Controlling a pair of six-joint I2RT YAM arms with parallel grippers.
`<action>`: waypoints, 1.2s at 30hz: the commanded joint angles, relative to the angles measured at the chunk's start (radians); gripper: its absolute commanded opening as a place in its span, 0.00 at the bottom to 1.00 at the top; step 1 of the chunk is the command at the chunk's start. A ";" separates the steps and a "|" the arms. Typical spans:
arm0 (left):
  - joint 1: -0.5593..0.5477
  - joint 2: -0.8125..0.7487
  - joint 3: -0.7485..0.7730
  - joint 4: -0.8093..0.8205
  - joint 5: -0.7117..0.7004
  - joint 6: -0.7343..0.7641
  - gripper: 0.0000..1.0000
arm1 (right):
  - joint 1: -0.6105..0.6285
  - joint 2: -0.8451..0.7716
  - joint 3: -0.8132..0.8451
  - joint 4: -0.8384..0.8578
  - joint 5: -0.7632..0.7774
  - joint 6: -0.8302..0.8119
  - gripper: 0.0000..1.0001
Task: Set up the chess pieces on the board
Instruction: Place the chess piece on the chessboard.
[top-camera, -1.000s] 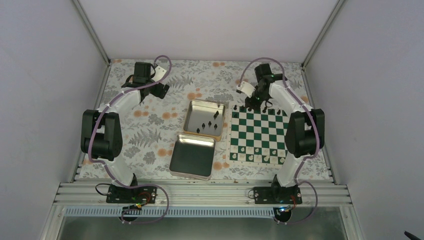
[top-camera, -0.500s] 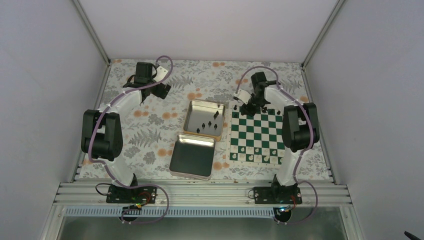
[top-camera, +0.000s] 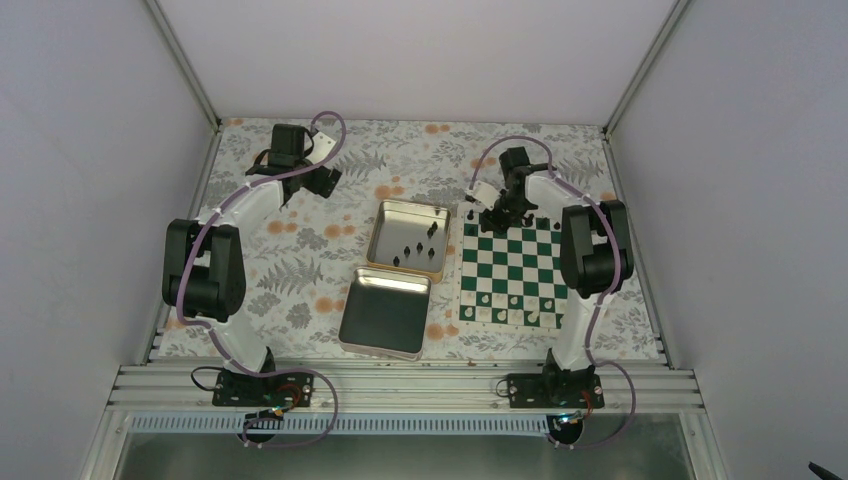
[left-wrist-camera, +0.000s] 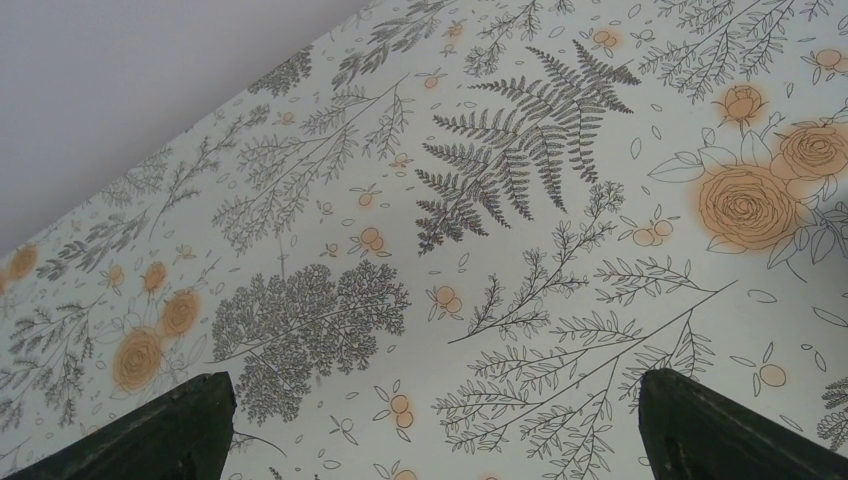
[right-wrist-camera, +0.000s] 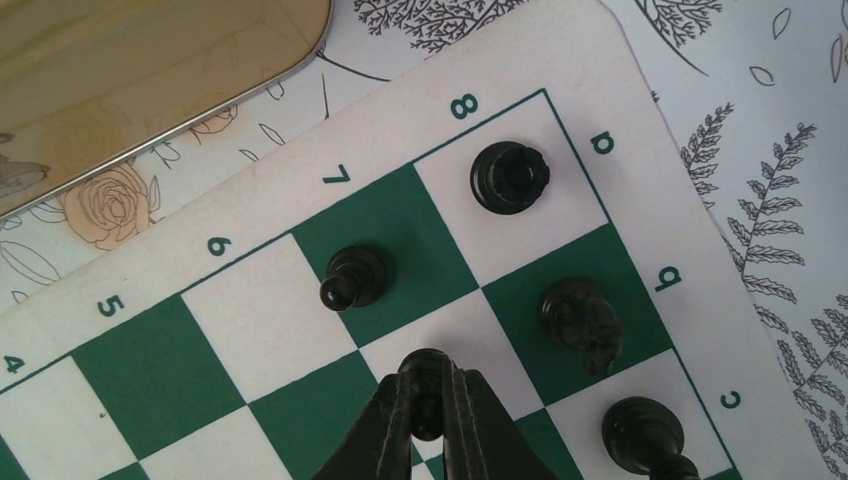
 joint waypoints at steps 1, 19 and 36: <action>-0.001 0.010 0.020 0.008 0.003 -0.005 1.00 | -0.012 0.020 -0.003 0.013 0.007 0.008 0.08; -0.001 0.004 0.020 0.006 0.010 -0.004 1.00 | -0.016 0.006 0.014 -0.029 0.024 0.003 0.23; 0.000 -0.006 0.018 0.007 0.002 -0.004 1.00 | 0.226 -0.055 0.280 -0.197 0.104 0.008 0.31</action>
